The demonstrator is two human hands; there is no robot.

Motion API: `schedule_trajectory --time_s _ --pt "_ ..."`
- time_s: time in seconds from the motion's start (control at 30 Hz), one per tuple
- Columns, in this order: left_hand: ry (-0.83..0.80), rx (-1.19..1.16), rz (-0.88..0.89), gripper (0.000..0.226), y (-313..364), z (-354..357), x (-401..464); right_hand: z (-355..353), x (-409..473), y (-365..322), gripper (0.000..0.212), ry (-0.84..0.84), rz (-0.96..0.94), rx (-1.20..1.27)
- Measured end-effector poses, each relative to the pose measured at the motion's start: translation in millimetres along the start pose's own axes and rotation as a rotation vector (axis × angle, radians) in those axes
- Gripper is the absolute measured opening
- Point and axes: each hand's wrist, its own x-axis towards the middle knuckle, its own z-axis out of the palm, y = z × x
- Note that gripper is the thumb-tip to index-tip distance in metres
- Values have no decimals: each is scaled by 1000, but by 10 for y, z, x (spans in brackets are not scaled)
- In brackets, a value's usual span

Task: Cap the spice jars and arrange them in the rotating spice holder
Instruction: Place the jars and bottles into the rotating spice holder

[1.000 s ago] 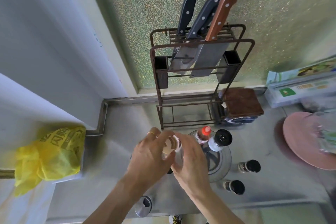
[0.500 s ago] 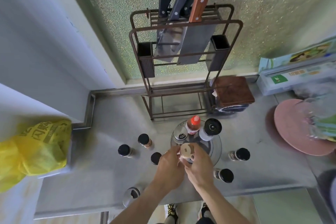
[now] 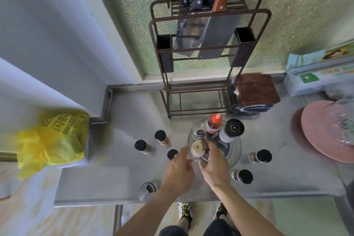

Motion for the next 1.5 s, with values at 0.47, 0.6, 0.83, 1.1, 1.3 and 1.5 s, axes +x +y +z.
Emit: schedule_trajectory --time_s 0.47,0.6,0.83,1.1,1.3,1.5 --pt "104 -84 -506 26 -1277 -693 -531 837 -771 -620 39 -525 -32 117" --pt "117 -449 -679 24 -1369 -519 -572 1001 -796 -666 32 -544 217 338" --pt "67 -514 -515 25 -844 -239 -733 499 -784 -385 33 -360 152 366" --pt "-12 -650 -394 20 -37 315 -410 -343 -482 96 20 -113 220 406" --pt "-53 -708 -390 31 81 622 -60 -380 -162 255 32 -99 260 285" --pt "-71 -698 -417 27 35 686 112 -323 -7 230 25 -170 228 146"
